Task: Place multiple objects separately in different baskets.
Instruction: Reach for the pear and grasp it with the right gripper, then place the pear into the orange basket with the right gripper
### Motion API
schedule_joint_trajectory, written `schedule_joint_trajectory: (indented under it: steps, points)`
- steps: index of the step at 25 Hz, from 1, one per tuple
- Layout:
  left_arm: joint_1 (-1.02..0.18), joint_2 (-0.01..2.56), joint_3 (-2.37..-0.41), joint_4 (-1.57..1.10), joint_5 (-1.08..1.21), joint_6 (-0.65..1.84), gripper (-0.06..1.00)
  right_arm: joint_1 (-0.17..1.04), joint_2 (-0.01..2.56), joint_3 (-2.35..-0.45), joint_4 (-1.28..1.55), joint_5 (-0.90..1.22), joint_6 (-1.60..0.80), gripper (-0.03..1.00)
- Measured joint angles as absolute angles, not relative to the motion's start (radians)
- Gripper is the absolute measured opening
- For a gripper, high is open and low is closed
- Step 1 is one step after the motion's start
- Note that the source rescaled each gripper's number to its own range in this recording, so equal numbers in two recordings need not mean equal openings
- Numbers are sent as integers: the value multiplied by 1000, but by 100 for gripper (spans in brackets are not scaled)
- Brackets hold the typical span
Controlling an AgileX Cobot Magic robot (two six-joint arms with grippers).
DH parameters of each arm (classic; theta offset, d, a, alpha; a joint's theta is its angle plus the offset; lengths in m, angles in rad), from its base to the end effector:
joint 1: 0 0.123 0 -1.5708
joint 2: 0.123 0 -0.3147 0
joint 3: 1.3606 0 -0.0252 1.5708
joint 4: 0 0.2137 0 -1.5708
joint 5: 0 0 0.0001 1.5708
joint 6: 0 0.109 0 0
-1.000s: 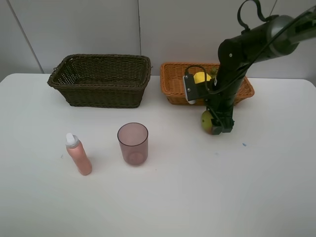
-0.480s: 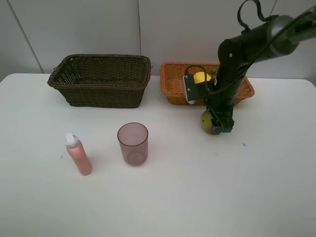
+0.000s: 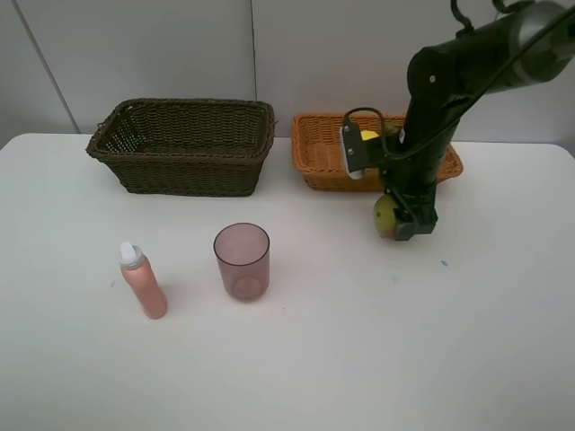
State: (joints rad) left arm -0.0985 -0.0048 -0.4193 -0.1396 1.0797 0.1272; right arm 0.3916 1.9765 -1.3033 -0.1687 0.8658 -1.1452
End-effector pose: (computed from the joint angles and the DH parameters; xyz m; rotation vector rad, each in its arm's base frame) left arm -0.0482 -0.0087 0.2287 0.2420 2.1204 -0.1533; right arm 0.3420 0.1261 0.1903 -2.2431 2.0959 -0.2601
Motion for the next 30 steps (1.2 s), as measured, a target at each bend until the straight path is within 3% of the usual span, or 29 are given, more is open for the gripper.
schedule_joint_trajectory:
  steps: [12, 30]
  points:
    - [-99, -5, -419, -140, 1080, 127, 100, 392, 1815, -1314, -168, 947, -1145, 32]
    - [-99, -5, -419, -140, 1080, 127, 100, 344, 1941, -1577, -214, 914, -1239, 32]
